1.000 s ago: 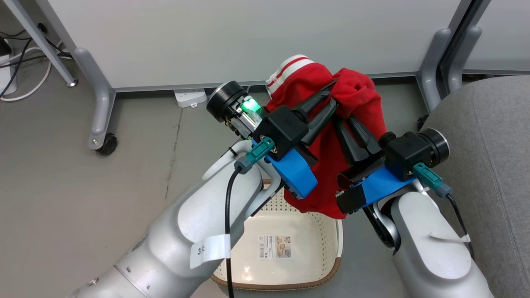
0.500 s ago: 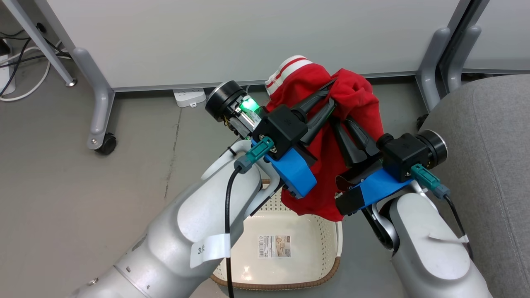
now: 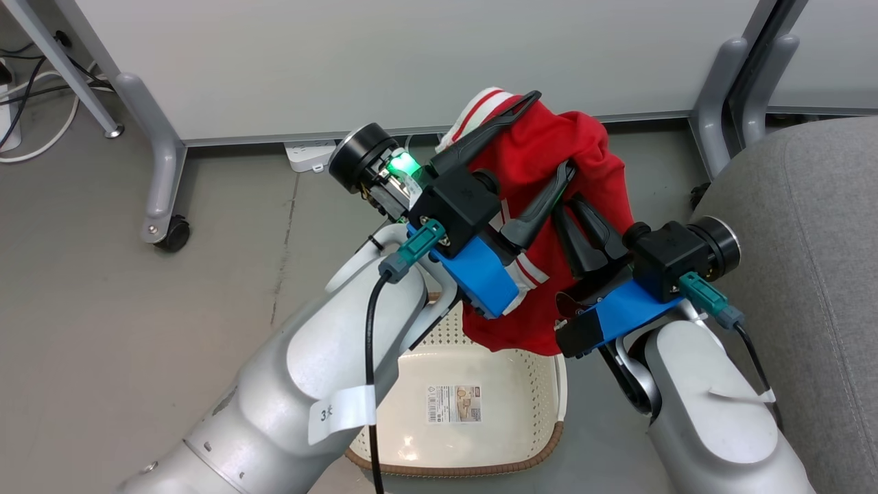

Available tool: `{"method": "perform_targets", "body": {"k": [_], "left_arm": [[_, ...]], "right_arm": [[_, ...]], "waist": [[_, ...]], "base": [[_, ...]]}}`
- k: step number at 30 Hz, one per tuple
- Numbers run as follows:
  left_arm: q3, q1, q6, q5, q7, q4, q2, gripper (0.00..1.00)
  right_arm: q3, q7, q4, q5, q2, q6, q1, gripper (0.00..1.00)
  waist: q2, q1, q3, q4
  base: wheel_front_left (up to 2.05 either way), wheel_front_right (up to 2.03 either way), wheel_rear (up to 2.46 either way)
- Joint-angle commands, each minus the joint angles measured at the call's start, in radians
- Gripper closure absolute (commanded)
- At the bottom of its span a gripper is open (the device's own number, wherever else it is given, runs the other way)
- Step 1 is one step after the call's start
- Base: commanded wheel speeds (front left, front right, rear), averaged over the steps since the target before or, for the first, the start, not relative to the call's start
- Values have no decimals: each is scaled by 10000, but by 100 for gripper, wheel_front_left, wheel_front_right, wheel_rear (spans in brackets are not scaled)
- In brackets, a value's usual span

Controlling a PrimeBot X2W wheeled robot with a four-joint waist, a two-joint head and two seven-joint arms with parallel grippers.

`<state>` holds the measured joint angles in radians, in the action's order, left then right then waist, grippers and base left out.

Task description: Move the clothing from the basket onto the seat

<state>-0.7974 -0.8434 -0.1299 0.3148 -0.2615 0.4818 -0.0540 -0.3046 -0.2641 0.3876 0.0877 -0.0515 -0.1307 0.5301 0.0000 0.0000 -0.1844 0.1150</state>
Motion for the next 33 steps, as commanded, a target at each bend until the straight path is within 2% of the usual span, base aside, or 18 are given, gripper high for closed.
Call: {"method": "perform_targets", "body": {"k": [1,14,33], "left_arm": [[63,64,3,-99,-53,-73,31,0],[201,159,-1,-323,-53,-48,23,0],[-152,270,-4,-342,-51,-20,-272,0]], "right_arm": [[-5,-5,29,-24,20,-1,64,100],[393,-6,-33,-23,17,-1,156,100],[1883,-6,-537,-441,11,-1,-85,100]], "waist": [[0,0,-11,-8],[0,0,-224,-306],[0,0,-804,-1518]], "base": [[0,0,0],[0,0,0],[0,0,0]]}}
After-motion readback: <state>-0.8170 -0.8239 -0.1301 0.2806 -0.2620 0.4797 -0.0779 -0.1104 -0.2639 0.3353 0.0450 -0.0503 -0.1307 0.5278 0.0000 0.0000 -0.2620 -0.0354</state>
